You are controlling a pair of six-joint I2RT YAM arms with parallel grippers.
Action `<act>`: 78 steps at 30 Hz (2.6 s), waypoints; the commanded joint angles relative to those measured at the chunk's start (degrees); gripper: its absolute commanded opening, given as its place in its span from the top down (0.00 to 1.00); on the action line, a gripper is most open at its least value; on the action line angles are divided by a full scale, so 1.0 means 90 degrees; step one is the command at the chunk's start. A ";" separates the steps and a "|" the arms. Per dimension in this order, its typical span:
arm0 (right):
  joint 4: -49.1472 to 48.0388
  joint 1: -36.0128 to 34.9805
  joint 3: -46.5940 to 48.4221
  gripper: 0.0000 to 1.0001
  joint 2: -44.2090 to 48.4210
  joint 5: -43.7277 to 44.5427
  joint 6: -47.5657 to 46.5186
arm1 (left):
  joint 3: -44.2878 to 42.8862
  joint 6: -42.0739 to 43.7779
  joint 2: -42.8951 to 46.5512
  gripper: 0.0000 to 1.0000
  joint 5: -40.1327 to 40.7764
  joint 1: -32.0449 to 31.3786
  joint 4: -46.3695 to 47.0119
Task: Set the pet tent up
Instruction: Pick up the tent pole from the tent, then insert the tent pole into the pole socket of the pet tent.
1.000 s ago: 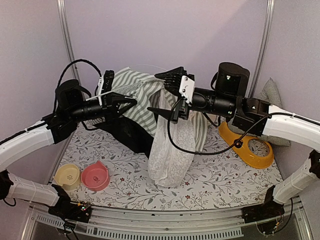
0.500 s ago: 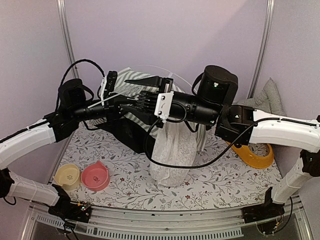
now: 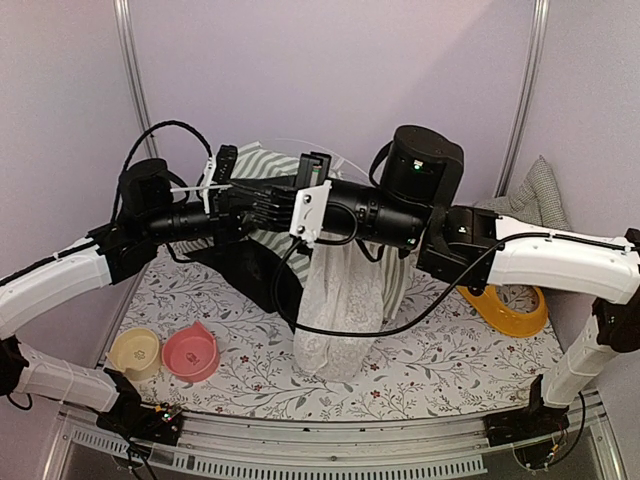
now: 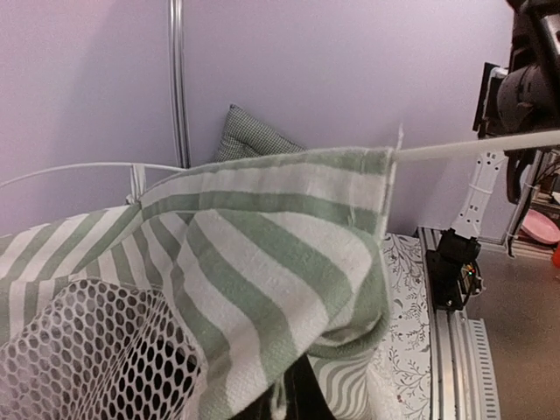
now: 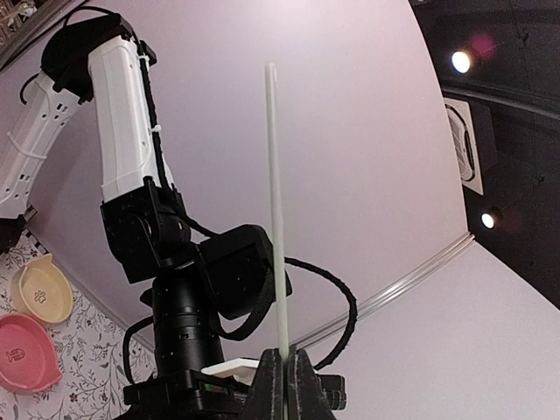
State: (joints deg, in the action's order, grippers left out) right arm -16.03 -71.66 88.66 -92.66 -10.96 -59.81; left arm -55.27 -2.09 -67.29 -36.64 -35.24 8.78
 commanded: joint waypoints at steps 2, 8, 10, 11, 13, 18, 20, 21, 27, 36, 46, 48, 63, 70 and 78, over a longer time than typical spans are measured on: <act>0.0101 -0.0078 0.0152 1.00 -0.0206 0.0671 -0.0098 | -0.0153 0.0029 0.0103 1.00 -0.0011 -0.0048 0.0069; 0.0599 0.0327 0.0248 1.00 -0.0527 0.2120 -0.0604 | -0.0055 -0.0055 0.0504 1.00 -0.0047 -0.0077 0.0050; 0.0675 0.0547 0.0123 1.00 -0.0516 0.2379 -0.0597 | 0.0020 -0.0100 0.0734 1.00 -0.0003 -0.0096 0.0083; 0.0677 0.0636 0.0045 1.00 -0.0478 0.2486 -0.0577 | 0.0069 -0.0111 0.0849 1.00 0.0050 -0.0097 0.0112; 0.0685 0.0780 -0.0074 1.00 -0.0375 0.2635 -0.0526 | 0.0173 -0.0138 0.1115 1.00 0.0154 -0.0093 0.0119; 0.0890 0.0972 -0.0109 1.00 -0.0375 0.3144 -0.0660 | 0.0411 -0.0159 0.1723 1.00 0.0404 -0.0107 -0.0098; 0.1000 0.0989 -0.0143 1.00 -0.0364 0.3258 -0.0766 | 0.0493 -0.0159 0.1947 1.00 0.0524 -0.0107 -0.0176; 0.1075 0.0989 -0.0148 1.00 -0.0359 0.3263 -0.0783 | 0.0512 -0.0146 0.2041 1.00 0.0569 -0.0107 -0.0217; 0.1301 0.0947 -0.0275 1.00 -0.0338 0.3395 -0.0894 | 0.0220 0.0291 0.2011 1.00 0.0509 -0.0107 -0.0943; 0.1004 0.0921 -0.0998 1.00 0.0074 0.3308 -0.0851 | 0.0081 0.0623 0.1825 1.00 0.0597 0.0111 -0.1354; 0.0703 0.0921 -0.1909 1.00 0.0591 0.3385 -0.0673 | 0.0153 0.0889 0.1874 1.00 -0.0763 0.1294 -0.1555; 0.0745 0.0921 -0.1891 1.00 0.0529 0.3469 -0.0699 | 0.0020 0.1110 0.1858 1.00 -0.0992 0.1268 -0.1723; 0.0979 0.0911 -0.1867 1.00 0.0457 0.3430 -0.0613 | -0.0111 0.2985 0.2163 1.00 0.0405 0.0328 -0.2666; 0.1004 0.0911 -0.1947 1.00 0.0471 0.3444 -0.0565 | -0.0128 0.3046 0.2124 1.00 0.0450 0.0332 -0.2657; 0.0987 0.0910 -0.2090 1.00 0.0526 0.3535 -0.0508 | -0.0186 0.3069 0.2087 1.00 0.0443 0.0333 -0.2723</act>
State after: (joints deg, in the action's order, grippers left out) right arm -13.52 -67.13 72.23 -89.52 8.86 -66.32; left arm -54.17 25.06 -51.03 -32.58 -32.64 -16.21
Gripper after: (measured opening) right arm 0.013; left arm 0.026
